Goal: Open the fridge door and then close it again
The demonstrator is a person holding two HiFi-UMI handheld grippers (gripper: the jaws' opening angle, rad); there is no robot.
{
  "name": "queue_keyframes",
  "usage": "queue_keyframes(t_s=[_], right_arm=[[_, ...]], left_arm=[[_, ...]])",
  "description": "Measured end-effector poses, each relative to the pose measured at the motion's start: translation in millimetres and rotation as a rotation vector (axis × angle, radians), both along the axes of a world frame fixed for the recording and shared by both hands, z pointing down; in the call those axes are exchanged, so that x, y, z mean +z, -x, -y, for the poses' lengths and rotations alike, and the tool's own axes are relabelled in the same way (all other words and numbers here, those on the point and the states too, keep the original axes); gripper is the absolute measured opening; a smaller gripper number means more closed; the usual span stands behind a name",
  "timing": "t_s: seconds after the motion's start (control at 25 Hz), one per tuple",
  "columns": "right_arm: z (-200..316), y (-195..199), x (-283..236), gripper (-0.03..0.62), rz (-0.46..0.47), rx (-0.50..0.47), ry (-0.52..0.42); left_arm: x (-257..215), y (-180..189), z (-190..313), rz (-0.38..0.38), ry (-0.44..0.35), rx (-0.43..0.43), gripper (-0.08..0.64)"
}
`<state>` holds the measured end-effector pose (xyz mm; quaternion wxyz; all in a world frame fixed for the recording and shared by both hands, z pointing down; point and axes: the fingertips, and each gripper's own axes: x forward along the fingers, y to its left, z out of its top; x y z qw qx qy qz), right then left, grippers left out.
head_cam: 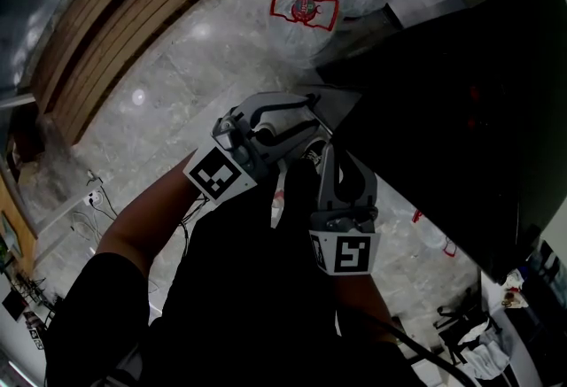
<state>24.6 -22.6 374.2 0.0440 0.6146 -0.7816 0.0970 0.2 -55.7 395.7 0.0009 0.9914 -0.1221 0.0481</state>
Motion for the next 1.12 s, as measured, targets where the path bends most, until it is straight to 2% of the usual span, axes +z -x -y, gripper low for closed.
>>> queue_keyframes(t_s=[0.4, 0.84, 1.04, 1.12], right_arm=[[-1.7, -6.9, 7.5, 0.017, 0.004, 0.023, 0.029], [21.6, -48.9, 17.1, 0.017, 0.006, 0.088, 0.05], [31.3, -70.0, 16.3, 0.017, 0.001, 0.126, 0.052], [32.3, -74.2, 16.5, 0.017, 0.002, 0.136, 0.049]], left_arm=[[0.4, -14.0, 16.7, -0.007, 0.008, 0.022, 0.114], [6.7, -62.9, 61.2, -0.02, 0.036, 0.065, 0.126], [6.2, -85.8, 79.9, -0.055, 0.102, 0.047, 0.132], [7.9, -86.3, 80.0, -0.05, 0.073, 0.059, 0.133]])
